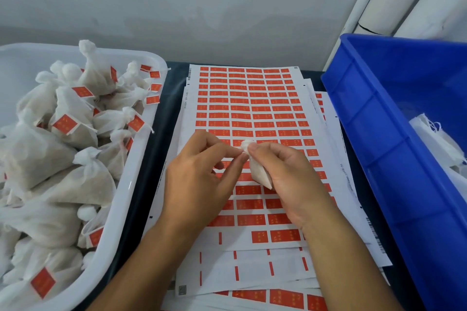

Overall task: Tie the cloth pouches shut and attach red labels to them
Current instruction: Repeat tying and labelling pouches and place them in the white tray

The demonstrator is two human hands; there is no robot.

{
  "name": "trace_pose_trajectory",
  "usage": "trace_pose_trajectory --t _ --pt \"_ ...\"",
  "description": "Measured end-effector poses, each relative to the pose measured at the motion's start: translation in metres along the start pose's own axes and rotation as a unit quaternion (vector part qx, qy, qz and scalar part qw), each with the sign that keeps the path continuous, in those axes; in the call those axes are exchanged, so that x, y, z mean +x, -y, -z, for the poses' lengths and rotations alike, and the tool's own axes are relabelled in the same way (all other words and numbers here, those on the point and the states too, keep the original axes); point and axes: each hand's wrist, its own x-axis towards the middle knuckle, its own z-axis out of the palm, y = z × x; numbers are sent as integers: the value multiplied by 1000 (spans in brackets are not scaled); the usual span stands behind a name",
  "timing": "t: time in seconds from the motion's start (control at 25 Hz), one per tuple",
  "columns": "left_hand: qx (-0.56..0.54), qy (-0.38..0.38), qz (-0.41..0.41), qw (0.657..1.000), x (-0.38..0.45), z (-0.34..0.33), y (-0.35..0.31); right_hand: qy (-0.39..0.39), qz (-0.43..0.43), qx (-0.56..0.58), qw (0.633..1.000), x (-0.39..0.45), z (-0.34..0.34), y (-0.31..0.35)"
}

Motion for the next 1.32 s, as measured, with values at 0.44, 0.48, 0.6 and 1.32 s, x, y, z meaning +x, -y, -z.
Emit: trace_pose_trajectory --t 0.44,0.48,0.6,1.32 --pt "-188 194 296 916 4 1 -9 -13 98 -65 993 0 2 -1" --pt "-246 199 348 882 6 4 -10 -13 116 -63 991 -1 3 0" --pt "-439 156 402 788 10 10 -11 -5 166 -64 984 -6 1 5" --pt "-572 20 396 718 14 15 -9 19 229 -249 941 -2 4 -2"
